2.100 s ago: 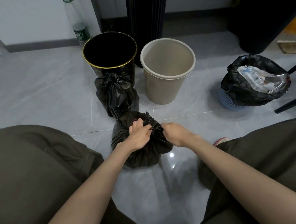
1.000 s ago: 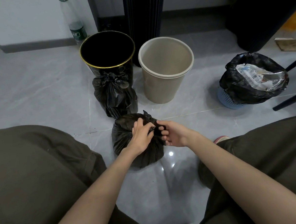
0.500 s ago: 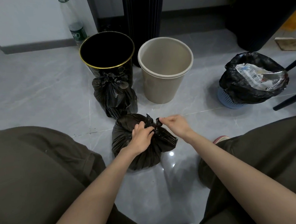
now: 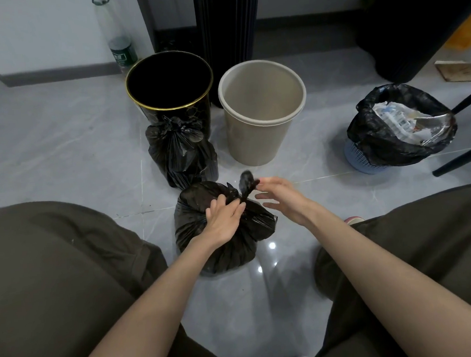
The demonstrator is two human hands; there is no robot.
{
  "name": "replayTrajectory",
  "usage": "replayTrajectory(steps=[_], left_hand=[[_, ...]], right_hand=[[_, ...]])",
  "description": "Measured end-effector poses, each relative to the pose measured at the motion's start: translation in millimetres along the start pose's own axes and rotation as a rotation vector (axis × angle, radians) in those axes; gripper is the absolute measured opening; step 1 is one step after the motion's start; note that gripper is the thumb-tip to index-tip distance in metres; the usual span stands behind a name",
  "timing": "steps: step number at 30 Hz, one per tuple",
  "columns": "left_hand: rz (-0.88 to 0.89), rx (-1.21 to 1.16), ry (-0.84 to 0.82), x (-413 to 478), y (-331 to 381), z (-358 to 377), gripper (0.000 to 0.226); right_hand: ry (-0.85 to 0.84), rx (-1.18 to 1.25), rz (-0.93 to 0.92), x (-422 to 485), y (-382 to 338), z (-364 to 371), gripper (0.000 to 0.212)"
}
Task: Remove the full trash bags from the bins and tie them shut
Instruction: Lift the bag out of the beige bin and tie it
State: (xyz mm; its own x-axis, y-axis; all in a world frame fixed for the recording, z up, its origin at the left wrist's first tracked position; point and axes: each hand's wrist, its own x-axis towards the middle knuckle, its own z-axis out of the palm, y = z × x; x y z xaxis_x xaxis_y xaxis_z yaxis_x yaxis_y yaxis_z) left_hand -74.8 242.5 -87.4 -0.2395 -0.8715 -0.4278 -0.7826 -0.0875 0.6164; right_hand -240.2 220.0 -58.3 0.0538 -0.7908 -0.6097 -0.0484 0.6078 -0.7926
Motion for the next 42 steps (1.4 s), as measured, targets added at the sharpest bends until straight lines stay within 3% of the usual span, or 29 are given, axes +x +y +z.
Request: replayTrajectory(steps=[3,6,10,13,18,22,27,31,34,37,42], left_hand=[[-0.011,-0.009,0.005,0,-1,-1,0.03],[-0.017,-0.024,0.002,1,0,-1,0.031],[-0.045,-0.052,-0.004,0,1,-3,0.031],[-0.041,-0.046,-0.023,2,1,-3,0.034],[-0.042,-0.04,-0.064,2,3,-3,0.037],[-0.041,-0.061,-0.061,1,2,-5,0.027],[-0.123,-0.33,0.02,6,5,-15,0.032],[-0.223,-0.784,0.191,2,5,-27,0.04],[-0.282,-1.017,0.182,-3,3,-32,0.041],[-0.285,-1.07,0.137,-2,1,-31,0.037],[-0.016,-0.61,0.116,-7,2,-45,0.031]], right_hand=[[0.078,-0.09,0.052,3,15,6,0.047],[-0.084,-0.119,0.012,-1,21,13,0.021],[-0.051,-0.078,-0.017,-1,23,13,0.026],[-0.108,-0.101,-0.061,-4,20,18,0.009],[-0.045,-0.07,-0.141,-4,15,24,0.013],[-0.012,0.051,-0.065,2,20,27,0.025],[-0.092,0.476,0.029,5,21,25,0.025],[-0.049,0.545,0.031,4,17,27,0.023],[0.008,0.46,-0.042,3,13,31,0.026],[0.111,0.107,-0.177,4,16,35,0.034],[0.225,-0.367,-0.277,7,24,31,0.043]])
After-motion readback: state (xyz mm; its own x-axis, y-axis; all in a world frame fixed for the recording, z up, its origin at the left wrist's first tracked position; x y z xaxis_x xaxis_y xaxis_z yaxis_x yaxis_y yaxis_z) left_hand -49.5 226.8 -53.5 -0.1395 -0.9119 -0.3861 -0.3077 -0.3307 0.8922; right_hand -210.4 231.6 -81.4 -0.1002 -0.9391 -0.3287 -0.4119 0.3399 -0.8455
